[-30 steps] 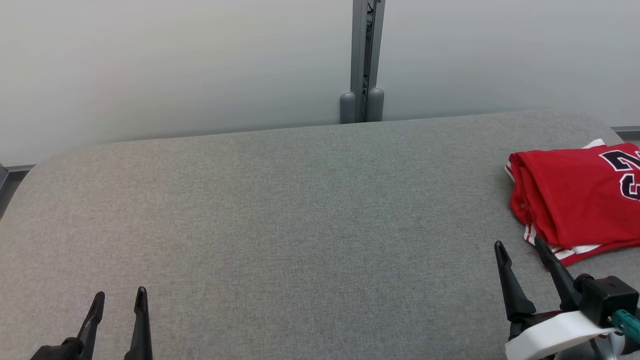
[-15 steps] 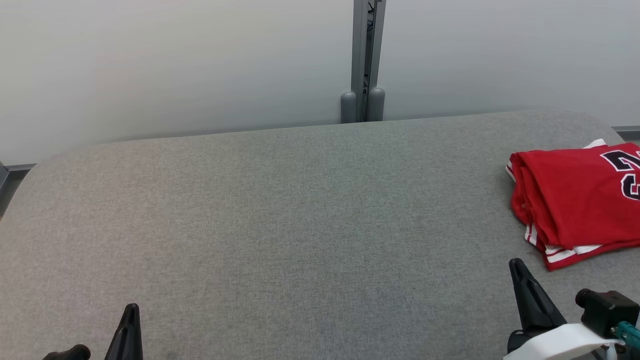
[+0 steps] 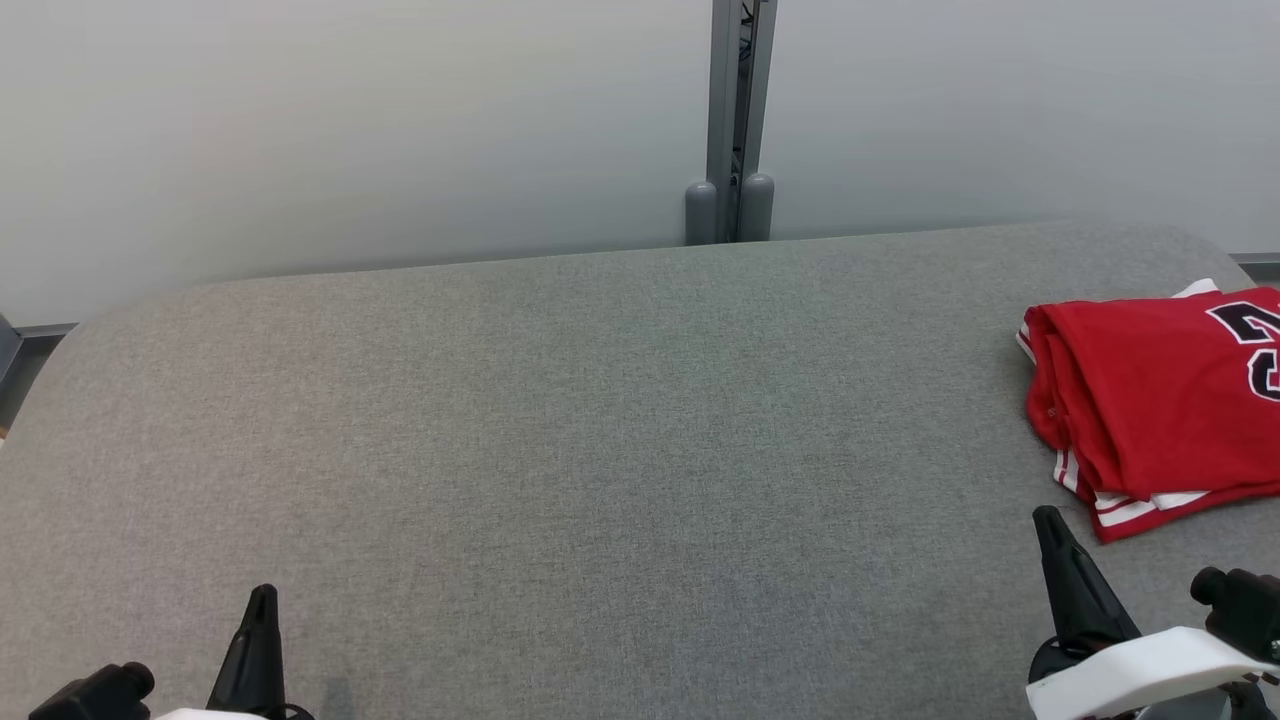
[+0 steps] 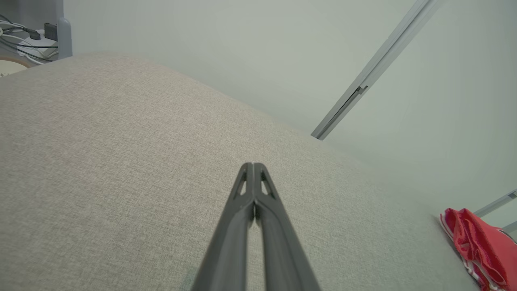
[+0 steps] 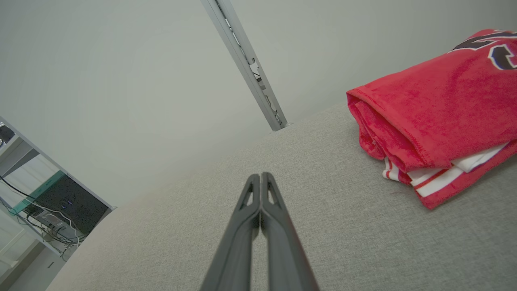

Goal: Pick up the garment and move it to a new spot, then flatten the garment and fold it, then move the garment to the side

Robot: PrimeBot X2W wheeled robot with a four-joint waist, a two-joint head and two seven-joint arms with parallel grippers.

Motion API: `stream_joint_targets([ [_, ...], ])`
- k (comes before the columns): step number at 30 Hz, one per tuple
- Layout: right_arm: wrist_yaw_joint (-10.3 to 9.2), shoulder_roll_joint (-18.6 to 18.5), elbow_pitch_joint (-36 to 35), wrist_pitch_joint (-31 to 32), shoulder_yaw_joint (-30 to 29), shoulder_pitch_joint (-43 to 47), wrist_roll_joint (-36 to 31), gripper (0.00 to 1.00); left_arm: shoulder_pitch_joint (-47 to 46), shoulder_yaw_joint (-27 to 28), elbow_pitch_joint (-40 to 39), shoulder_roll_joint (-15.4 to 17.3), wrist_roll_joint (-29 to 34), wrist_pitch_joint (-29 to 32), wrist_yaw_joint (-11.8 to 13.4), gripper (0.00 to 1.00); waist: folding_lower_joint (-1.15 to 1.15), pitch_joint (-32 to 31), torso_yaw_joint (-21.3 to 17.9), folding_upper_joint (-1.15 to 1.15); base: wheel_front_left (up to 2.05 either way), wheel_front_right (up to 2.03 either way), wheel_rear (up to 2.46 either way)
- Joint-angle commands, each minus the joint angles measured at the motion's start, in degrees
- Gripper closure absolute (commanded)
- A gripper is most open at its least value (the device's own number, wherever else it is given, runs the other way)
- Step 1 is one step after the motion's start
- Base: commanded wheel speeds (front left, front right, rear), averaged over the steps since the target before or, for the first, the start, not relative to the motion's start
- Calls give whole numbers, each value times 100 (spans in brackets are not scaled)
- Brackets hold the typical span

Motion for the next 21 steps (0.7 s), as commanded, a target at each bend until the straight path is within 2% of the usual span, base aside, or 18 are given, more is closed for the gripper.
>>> stream_joint_targets([
  [1,0,-66,-46,31,-31,-180,283,100,-212,97,-22,16,-225,38,-81,100,0,2,4,0,0,0,0],
  [21,0,-116,175,173,-125,-367,1887,100,-589,371,248,-222,-1477,366,-450,100,0,19,45,0,0,0,0],
])
